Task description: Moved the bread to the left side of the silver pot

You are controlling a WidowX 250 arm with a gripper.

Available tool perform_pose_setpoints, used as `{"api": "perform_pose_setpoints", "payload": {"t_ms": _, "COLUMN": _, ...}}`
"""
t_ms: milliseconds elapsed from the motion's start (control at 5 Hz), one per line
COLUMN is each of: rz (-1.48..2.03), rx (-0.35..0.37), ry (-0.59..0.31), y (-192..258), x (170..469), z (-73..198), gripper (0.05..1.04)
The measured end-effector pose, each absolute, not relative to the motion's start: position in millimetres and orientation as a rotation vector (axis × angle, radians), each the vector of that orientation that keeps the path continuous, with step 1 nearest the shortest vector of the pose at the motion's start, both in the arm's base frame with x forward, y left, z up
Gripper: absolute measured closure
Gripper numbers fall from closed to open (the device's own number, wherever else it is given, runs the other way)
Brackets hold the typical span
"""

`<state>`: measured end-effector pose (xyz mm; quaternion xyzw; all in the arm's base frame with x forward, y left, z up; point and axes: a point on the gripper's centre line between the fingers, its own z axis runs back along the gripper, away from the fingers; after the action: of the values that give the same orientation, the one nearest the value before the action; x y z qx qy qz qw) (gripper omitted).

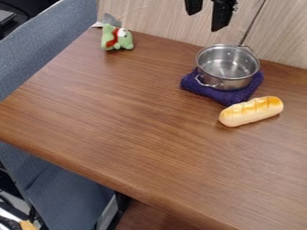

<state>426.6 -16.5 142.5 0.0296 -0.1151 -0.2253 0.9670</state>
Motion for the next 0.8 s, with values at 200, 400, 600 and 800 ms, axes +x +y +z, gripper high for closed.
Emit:
{"api": "perform_pose_setpoints", "payload": {"t_ms": 200, "rz": -0.458, "rx": 0.050, "ry": -0.187, "y": -16.7, "x": 426.4, "z": 123.8, "gripper": 0.082}}
{"api": "perform_pose_setpoints", "payload": {"t_ms": 400, "rz": -0.477, "rx": 0.043, "ry": -0.167, "y": -17.3, "x": 424.6, "z": 124.5, "gripper": 0.082}}
{"api": "perform_pose_setpoints", "payload": {"t_ms": 600, "rz": -0.487, "rx": 0.036, "ry": -0.170, "y": -18.7, "x": 425.2, "z": 127.6, "gripper": 0.082}}
{"api": "perform_pose_setpoints", "payload": {"t_ms": 800, "rz": -0.504, "rx": 0.014, "ry": -0.182, "y": -22.5, "x": 422.2, "z": 131.9, "gripper": 0.082}}
